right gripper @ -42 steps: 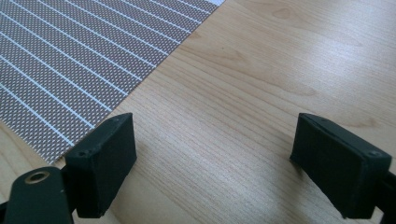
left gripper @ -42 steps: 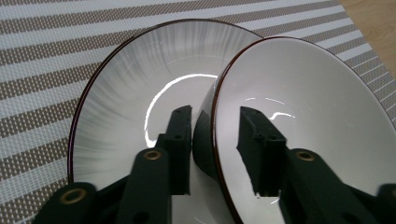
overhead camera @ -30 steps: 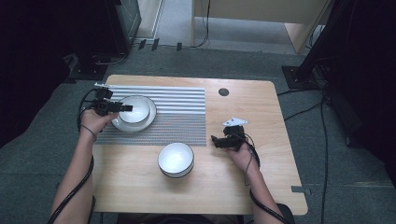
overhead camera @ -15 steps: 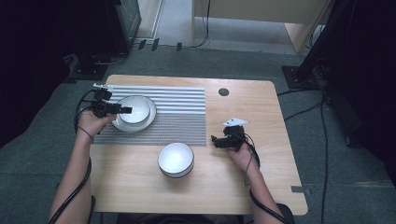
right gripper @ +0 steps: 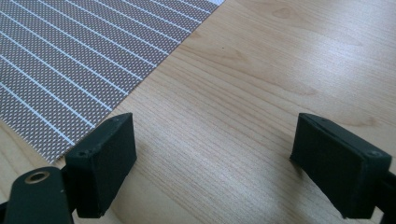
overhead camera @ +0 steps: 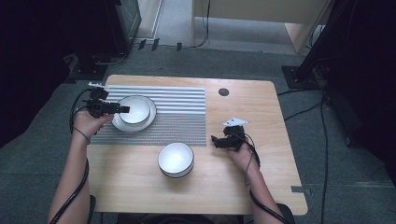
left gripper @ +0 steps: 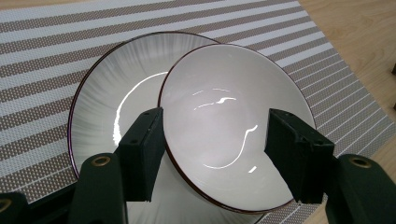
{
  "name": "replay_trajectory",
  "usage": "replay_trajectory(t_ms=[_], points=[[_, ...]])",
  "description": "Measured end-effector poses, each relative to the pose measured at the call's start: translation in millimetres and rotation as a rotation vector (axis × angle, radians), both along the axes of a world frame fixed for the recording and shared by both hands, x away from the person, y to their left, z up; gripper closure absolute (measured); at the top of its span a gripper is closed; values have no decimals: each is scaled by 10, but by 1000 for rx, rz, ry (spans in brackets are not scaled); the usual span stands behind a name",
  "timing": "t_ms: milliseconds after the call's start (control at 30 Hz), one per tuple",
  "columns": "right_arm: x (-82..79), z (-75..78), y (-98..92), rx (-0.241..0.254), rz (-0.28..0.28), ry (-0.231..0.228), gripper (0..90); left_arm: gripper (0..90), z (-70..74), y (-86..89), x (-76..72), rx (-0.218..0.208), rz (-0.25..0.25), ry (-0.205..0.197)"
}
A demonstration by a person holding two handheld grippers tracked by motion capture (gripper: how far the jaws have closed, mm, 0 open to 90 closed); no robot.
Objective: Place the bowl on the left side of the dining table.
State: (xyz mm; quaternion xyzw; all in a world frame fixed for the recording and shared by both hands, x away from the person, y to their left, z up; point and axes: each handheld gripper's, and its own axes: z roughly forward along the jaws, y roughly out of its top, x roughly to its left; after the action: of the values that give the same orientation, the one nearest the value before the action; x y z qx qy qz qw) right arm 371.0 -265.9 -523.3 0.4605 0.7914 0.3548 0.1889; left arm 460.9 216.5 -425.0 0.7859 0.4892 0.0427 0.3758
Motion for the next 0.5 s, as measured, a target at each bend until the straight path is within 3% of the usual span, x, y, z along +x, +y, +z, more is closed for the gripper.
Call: replay_trajectory(t_ms=[300, 500], points=[[0, 0, 0, 0, 0, 0, 130, 370, 19, -108, -38, 7, -36, 9], [0, 0, 0, 0, 0, 0, 130, 368, -9, -195, -42, -18, -68, 13]])
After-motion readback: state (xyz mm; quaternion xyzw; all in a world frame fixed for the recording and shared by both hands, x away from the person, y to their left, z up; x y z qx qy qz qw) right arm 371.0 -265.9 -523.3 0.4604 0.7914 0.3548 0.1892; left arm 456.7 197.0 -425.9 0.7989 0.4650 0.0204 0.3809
